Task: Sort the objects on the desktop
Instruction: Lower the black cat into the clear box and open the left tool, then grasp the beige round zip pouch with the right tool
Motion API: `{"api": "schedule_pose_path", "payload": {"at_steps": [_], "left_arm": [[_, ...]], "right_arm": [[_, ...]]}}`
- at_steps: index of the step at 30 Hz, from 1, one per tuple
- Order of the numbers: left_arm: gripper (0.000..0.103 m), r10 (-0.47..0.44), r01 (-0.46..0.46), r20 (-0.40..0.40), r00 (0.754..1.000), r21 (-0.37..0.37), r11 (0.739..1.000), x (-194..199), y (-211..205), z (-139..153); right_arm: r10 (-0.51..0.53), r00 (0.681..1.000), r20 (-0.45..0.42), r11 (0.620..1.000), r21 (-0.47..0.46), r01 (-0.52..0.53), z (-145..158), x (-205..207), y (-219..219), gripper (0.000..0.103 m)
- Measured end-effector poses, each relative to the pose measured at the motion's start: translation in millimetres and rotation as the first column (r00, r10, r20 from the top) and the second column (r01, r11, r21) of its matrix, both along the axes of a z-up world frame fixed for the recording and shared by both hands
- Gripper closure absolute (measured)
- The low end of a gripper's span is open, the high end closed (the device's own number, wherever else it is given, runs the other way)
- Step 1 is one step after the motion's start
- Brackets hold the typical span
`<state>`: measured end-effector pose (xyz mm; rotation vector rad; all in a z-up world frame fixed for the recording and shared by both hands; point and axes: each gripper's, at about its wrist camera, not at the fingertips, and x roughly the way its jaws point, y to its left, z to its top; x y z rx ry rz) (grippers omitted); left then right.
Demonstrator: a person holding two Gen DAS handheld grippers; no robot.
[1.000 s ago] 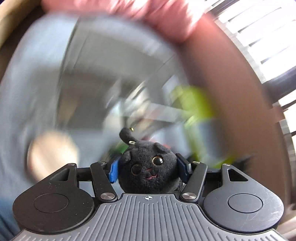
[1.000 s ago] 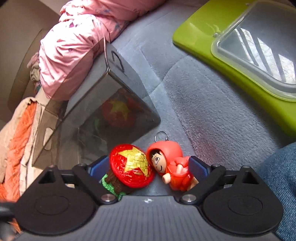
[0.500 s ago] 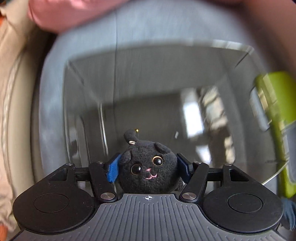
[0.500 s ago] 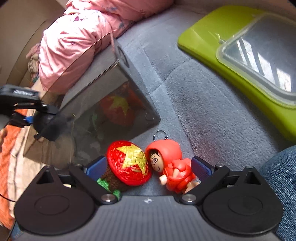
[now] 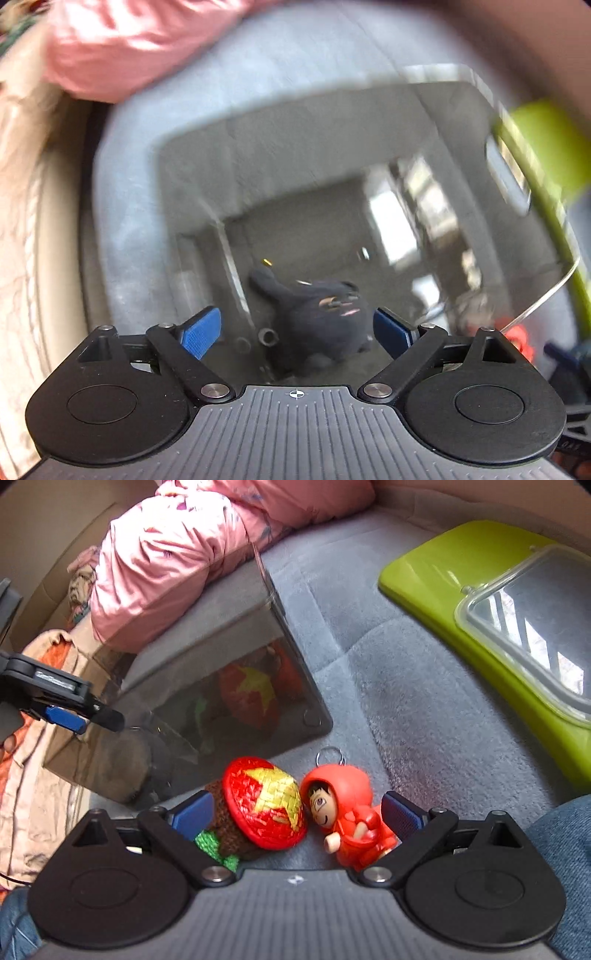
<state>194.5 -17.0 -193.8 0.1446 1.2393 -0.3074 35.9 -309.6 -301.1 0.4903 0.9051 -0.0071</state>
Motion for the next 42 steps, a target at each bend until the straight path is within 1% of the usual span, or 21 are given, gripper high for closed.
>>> {"api": "schedule_pose_path", "payload": {"at_steps": [1,3,5,7,9,11,12,14,17,18,21,23,26,27,28,29,34,35,36,40,42], "left_arm": [[0.009,0.015,-0.014,0.018,1.000,-0.075,0.997,-11.6,14.7,13.0],[0.006,0.044,-0.031,0.049,0.998,-0.240,0.970,-39.4,46.1,39.0],[0.003,0.040,-0.030,0.017,0.999,-0.406,0.914,-70.2,71.1,51.2],[0.002,0.027,-0.040,-0.031,0.999,-0.569,0.822,-104.8,98.1,55.5],[0.001,0.002,-0.062,-0.084,0.996,-0.717,0.695,-130.7,124.6,49.5],[0.000,-0.045,-0.074,-0.114,0.992,-0.850,0.522,-158.6,143.5,43.2],[0.000,-0.048,-0.078,-0.116,0.992,-0.868,0.490,-170.8,145.8,44.5],[0.000,-0.041,-0.083,-0.114,0.993,-0.885,0.458,-193.7,146.8,49.3],[0.000,-0.082,-0.036,-0.093,0.992,-0.849,0.527,-210.7,134.4,64.8],[0.000,-0.115,-0.001,-0.073,0.991,-0.847,0.532,-215.2,126.8,68.6],[0.000,-0.208,0.094,-0.021,0.978,-0.845,0.527,-223.8,102.3,78.6],[0.000,-0.237,0.148,0.012,0.971,-0.812,0.565,-222.6,86.3,80.9],[0.000,-0.268,0.204,0.043,0.962,-0.766,0.609,-223.5,75.5,78.9],[0.000,-0.279,0.222,0.053,0.959,-0.750,0.623,-223.9,72.3,78.2],[0.000,-0.282,0.224,0.052,0.958,-0.750,0.622,-226.4,75.2,77.0],[0.000,-0.284,0.222,0.050,0.958,-0.755,0.617,-229.4,79.8,75.7],[0.000,-0.267,0.198,0.035,0.963,-0.766,0.612,-226.2,86.4,73.4],[0.000,-0.266,0.194,0.032,0.964,-0.767,0.612,-226.1,86.7,74.7],[0.000,-0.265,0.192,0.029,0.964,-0.767,0.613,-225.5,86.7,74.7],[0.000,-0.266,0.170,0.002,0.964,-0.772,0.613,-218.6,83.9,66.7],[0.000,-0.256,0.151,-0.019,0.966,-0.765,0.626,-214.1,85.6,60.1]], "right_arm": [[-0.007,1.000,0.022,1.000,0.004,0.007,4.7,-3.3,-1.7,0.005],[0.006,0.996,0.088,1.000,0.003,-0.006,20.8,-10.2,-1.2,0.005],[0.046,0.985,0.165,0.999,-0.023,-0.043,41.8,-15.5,4.3,0.005],[0.146,0.971,0.190,0.988,-0.068,-0.136,60.6,-9.2,19.0,0.001],[0.301,0.945,0.126,0.953,-0.068,-0.295,68.7,8.2,40.5,0.000],[0.400,0.915,0.054,0.913,0.069,-0.403,55.8,25.5,66.0,0.000],[0.442,0.897,0.026,0.886,0.147,-0.441,48.1,33.6,78.8,0.000],[0.448,0.892,-0.058,0.866,0.277,-0.417,23.3,48.3,103.7,0.004],[0.383,0.904,-0.192,0.879,0.378,-0.292,-21.3,68.0,134.1,0.006],[0.356,0.902,-0.243,0.884,0.400,-0.241,-35.7,72.3,140.8,0.007],[0.333,0.905,-0.266,0.885,0.419,-0.202,-37.8,72.5,139.3,0.005],[0.322,0.907,-0.272,0.885,0.428,-0.186,-35.9,71.6,136.6,0.000],[0.305,0.910,-0.280,0.883,0.442,-0.160,-33.1,70.2,132.6,0.003],[0.300,0.911,-0.282,0.882,0.446,-0.152,-32.1,69.8,131.2,0.009],[0.294,0.912,-0.285,0.881,0.451,-0.143,-31.2,69.3,129.9,0.037],[0.289,0.913,-0.288,0.880,0.455,-0.135,-30.3,68.9,128.5,0.058],[0.261,0.917,-0.302,0.874,0.476,-0.092,-25.5,66.6,121.8,0.074],[0.263,0.922,-0.284,0.874,0.474,-0.104,-14.7,65.8,116.7,0.082],[0.269,0.928,-0.256,0.875,0.468,-0.124,0.7,64.9,109.8,0.098],[0.294,0.945,-0.143,0.875,0.438,-0.206,62.6,61.3,82.4,0.100],[0.306,0.948,-0.086,0.874,0.419,-0.245,93.5,59.5,68.7,0.103]]}}
